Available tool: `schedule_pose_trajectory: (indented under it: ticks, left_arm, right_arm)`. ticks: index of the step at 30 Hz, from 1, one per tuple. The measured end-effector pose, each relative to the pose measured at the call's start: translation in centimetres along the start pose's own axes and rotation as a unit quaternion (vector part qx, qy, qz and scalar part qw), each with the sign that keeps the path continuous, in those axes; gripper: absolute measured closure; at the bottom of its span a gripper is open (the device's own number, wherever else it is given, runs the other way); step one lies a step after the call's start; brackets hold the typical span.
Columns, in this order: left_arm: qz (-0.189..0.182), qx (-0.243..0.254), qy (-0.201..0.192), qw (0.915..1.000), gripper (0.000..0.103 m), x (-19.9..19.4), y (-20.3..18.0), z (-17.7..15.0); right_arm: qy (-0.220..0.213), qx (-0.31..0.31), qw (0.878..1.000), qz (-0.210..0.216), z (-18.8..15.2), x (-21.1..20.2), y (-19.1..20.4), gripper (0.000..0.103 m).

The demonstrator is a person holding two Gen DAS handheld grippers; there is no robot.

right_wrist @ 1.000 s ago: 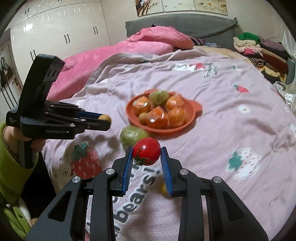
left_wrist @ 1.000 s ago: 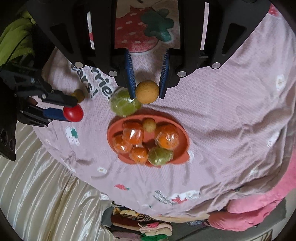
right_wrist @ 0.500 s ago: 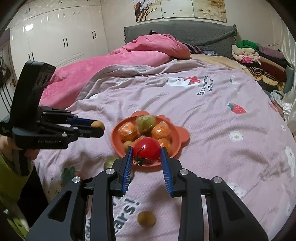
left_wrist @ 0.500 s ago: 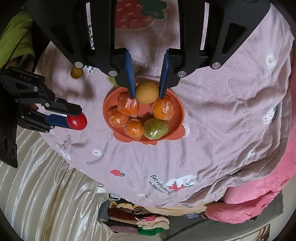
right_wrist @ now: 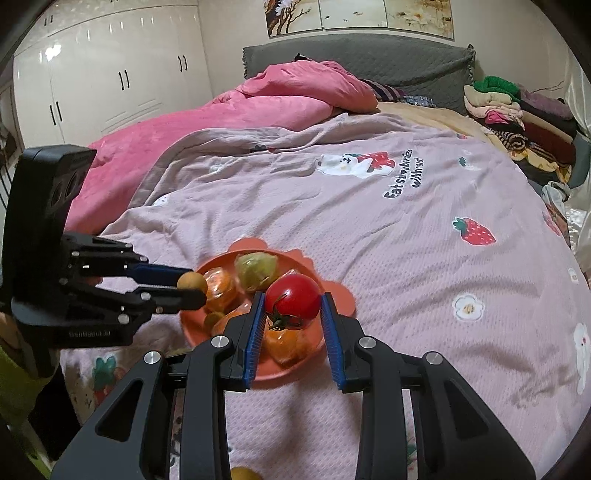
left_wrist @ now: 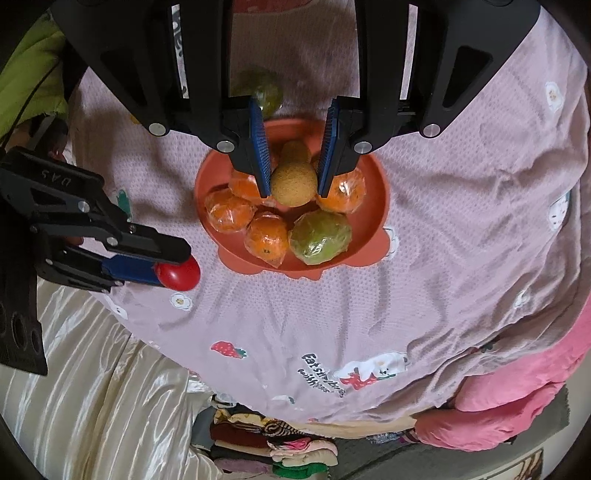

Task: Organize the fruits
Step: 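Carry the tomato over the plate with the right tool while the left tool carries the tan fruit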

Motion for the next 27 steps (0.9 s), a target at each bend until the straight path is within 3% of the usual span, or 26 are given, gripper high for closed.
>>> schedule_pose_trajectory:
  ticks: [13,27]
  left_arm:
    - [0.005,0.0,0.015,0.9999,0.085,2.4,-0.2,1.0]
    - [0.01,-0.009,0.02,0.9997,0.085,3.2,0.1,1.0]
  right_arm:
    - [0.03,0.008,1.0,0.006,-0.9,3.4,-1.7,0.074]
    - [0.035,0.008,0.999,0.011,-1.3,4.0,-1.7,0.074]
Point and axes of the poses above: each gripper's, at about its wrist camera, not at the fingertips, and x roughly the way its jaws point, y to its left, z to its top, the point moved 7 cm from there along x, roughly the way its jaws point, and after that the axes turned 3 degrees about x, right-handed, at the moved point
